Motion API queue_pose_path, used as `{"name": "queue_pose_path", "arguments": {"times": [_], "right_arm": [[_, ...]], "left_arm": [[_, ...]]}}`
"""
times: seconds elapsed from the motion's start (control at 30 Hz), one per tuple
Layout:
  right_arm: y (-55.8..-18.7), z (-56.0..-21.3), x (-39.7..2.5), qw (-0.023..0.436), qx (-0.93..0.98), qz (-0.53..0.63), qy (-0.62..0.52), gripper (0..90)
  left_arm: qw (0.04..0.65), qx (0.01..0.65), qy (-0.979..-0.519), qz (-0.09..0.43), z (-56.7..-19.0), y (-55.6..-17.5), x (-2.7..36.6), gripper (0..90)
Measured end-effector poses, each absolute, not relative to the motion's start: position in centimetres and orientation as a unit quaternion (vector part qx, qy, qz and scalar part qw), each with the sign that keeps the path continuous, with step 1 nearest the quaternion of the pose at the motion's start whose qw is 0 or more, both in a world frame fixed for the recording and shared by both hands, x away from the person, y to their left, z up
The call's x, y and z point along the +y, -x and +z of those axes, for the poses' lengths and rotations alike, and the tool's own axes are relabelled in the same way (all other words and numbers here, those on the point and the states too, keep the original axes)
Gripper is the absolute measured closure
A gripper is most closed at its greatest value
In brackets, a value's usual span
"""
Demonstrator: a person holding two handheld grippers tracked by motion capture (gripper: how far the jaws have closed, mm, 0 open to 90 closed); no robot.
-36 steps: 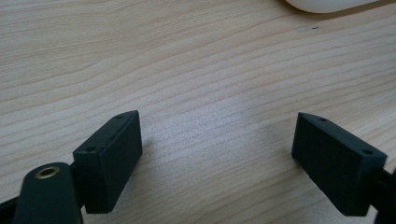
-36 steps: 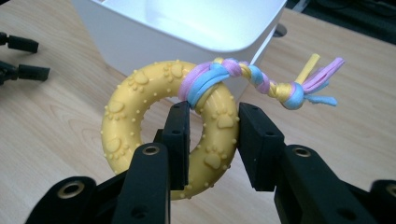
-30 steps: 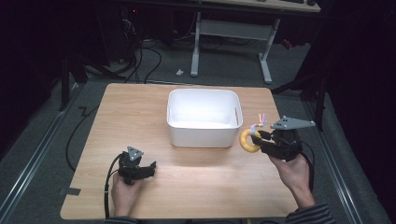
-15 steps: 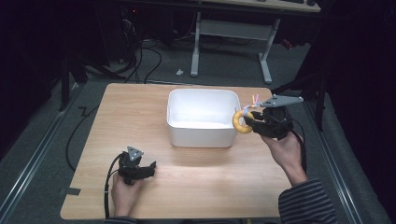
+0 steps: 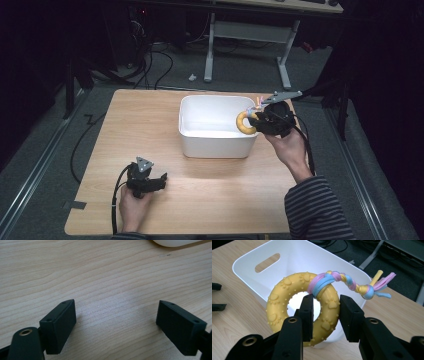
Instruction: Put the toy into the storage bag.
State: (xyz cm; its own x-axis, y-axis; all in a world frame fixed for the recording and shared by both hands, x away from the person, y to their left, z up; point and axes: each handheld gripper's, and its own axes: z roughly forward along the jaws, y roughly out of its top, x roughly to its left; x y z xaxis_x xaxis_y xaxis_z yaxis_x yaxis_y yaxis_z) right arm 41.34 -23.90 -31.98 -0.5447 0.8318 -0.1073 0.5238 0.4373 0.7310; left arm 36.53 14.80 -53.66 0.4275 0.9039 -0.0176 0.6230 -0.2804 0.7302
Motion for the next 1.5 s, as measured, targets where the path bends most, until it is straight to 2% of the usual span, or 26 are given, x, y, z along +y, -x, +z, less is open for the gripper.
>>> {"name": "queue_pose_path", "arguments": {"times": [0.7, 1.5], "right_arm": [[-45.0, -34.9, -21.0, 0.212, 0.825, 0.315, -0.418, 65.8], [-46.7, -38.1, -18.4, 0.179, 0.849, 0.273, -0.414, 65.7]], "left_arm": [[0.342, 0.496, -0.770, 0.208, -53.7, -36.5, 14.9, 18.6], [0.340, 0.496, -0.772, 0.208, -53.6, -36.6, 14.9, 18.5]]}}
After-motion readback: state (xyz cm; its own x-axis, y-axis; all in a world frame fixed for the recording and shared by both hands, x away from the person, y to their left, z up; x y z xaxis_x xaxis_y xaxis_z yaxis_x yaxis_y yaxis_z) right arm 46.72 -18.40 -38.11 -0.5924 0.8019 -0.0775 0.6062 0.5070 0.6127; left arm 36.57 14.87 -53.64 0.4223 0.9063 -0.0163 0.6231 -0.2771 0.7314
